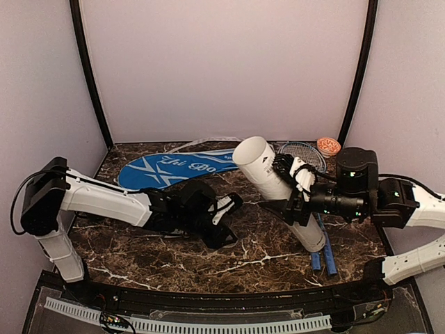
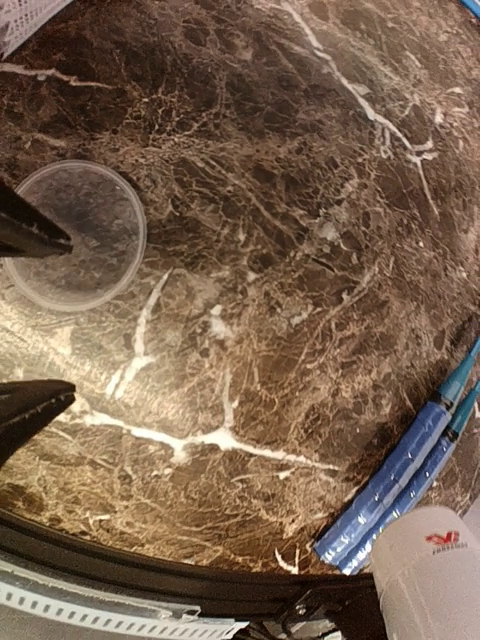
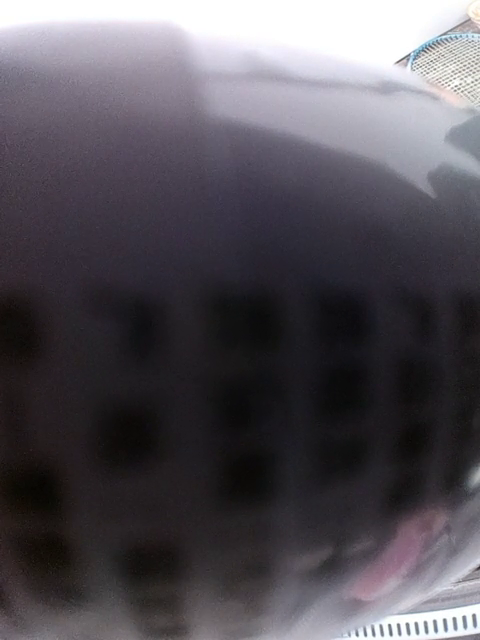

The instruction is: Pack up the badminton gear

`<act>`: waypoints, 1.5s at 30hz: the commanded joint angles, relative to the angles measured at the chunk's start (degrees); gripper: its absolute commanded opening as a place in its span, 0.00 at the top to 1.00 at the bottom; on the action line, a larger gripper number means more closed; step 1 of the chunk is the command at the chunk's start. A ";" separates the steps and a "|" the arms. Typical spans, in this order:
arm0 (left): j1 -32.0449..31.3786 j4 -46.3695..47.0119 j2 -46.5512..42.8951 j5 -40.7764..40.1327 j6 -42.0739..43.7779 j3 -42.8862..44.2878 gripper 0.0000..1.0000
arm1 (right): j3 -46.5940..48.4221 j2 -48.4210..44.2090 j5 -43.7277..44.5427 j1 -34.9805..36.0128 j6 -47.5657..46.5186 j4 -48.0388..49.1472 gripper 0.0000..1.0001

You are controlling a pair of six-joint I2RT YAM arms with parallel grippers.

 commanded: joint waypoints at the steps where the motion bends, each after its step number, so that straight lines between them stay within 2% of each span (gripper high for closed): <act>1: 1.99 -1.87 -10.88 4.91 -2.74 -3.64 0.52 | -0.57 0.13 0.31 -0.27 0.79 3.73 0.45; 6: 10.08 0.91 -27.88 8.08 -10.08 -15.76 0.43 | -0.77 1.02 -0.45 -0.21 0.80 4.22 0.45; 11: 20.44 -4.24 -37.66 7.46 -15.70 -23.46 0.43 | -0.89 2.01 -1.25 -0.20 0.71 4.94 0.45; 17: 27.29 -5.59 -41.72 7.18 -22.37 -29.53 0.43 | -0.20 2.83 -1.35 -0.26 0.78 4.70 0.45; 24: 28.00 -2.28 -41.57 7.90 -26.01 -34.73 0.48 | -0.09 3.37 -1.50 -0.27 1.06 4.38 0.45; 32: 28.03 5.46 -33.58 13.46 -24.29 -34.59 0.60 | 0.43 4.79 -1.91 -0.22 0.89 4.81 0.45; 36: 28.07 7.16 -31.41 13.54 -24.53 -34.59 0.79 | 0.65 4.95 -1.99 -0.23 0.97 4.80 0.45; 41: 28.00 5.05 -35.92 10.45 -26.44 -35.39 0.98 | 0.42 4.80 -2.01 -0.21 0.98 4.59 0.45; 45: 28.02 -4.56 -43.42 5.60 -26.38 -33.55 1.00 | -0.03 4.81 -1.94 -0.21 0.87 4.65 0.45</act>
